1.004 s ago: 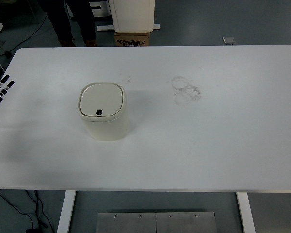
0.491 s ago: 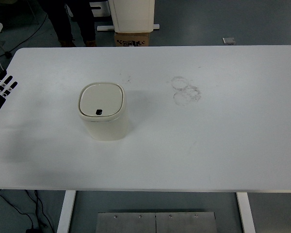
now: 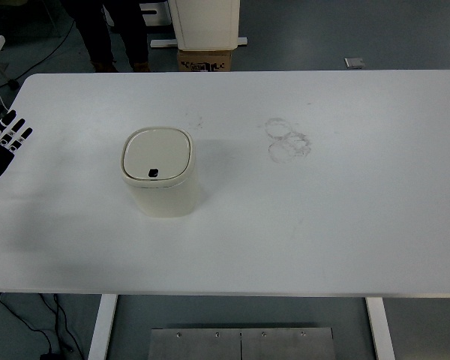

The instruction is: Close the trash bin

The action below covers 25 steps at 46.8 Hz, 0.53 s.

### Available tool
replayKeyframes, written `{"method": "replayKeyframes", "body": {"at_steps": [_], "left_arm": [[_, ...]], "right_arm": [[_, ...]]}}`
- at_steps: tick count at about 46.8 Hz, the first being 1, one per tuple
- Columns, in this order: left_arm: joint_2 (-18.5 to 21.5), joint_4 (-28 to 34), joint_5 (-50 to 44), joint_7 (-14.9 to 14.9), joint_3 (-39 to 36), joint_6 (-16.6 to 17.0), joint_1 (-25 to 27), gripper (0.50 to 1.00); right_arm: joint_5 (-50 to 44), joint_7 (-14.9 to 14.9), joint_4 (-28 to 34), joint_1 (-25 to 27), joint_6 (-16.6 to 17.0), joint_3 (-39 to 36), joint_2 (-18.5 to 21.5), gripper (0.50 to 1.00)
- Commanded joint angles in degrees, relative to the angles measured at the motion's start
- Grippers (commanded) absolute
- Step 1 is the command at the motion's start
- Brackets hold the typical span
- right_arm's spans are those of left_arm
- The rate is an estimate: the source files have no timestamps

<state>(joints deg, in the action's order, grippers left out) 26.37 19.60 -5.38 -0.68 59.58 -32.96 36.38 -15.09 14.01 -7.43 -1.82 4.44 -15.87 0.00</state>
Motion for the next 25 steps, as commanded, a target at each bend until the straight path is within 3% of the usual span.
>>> {"method": "replayKeyframes", "body": {"at_steps": [1, 25], "left_arm": [[-0.09, 0.00, 0.02, -0.03, 0.01, 0.00, 0.00, 1.000], [-0.44, 0.00, 0.02, -0.03, 0.10, 0.00, 0.00, 1.000]], "right_arm": [[0.23, -0.03, -0.04, -0.03, 0.05, -0.04, 0.00, 0.991], [0.14, -0.03, -0.04, -0.12, -0.04, -0.13, 0.00, 0.991]]}}
